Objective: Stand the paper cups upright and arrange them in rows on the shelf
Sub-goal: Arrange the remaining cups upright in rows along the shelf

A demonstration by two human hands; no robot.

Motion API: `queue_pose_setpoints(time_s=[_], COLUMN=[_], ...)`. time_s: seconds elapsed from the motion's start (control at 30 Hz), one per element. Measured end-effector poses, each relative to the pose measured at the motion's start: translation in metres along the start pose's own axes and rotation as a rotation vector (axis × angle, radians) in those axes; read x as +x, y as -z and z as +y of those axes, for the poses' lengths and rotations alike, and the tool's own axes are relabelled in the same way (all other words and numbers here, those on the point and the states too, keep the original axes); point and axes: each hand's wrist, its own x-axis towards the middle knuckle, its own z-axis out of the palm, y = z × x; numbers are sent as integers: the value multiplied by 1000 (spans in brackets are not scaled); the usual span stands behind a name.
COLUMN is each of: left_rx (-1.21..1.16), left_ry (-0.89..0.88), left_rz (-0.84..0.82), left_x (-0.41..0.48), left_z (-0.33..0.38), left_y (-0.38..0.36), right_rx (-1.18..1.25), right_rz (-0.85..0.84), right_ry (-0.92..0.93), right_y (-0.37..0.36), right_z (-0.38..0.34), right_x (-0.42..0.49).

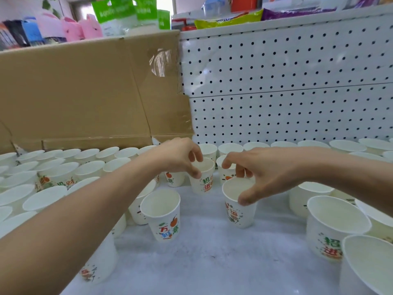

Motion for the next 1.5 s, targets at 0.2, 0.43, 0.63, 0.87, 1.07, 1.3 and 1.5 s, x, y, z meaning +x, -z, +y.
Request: queue_pose_setpoints(time_s=[0.2, 0.43, 0.63, 0.87, 1.07, 1.3, 1.5], left_rx=[93, 54, 232, 342, 404, 432, 379], left_ry=[-36, -86, -56, -62, -99, -138, -164], left_rz=[60, 31, 100, 115, 166, 199, 201], left_x=[11, 9, 12, 9, 7, 4, 4], left_z=[-3, 2, 9, 6, 4, 6, 3], left_y=[-6, -6, -9, -5, -6, -7, -8], right_rx=[16, 7, -26, -15, -12, 6, 17], right_rz=[-1, 2, 6, 47, 46, 37, 288], right_ry=[-40, -39, -51, -57, -72, -70, -34], right_y=[-2, -2, -3, -4, -2, -2, 8], right_z=[13, 14, 13, 13, 14, 13, 30], right_x=[-6, -8, -7, 3, 4, 4, 22])
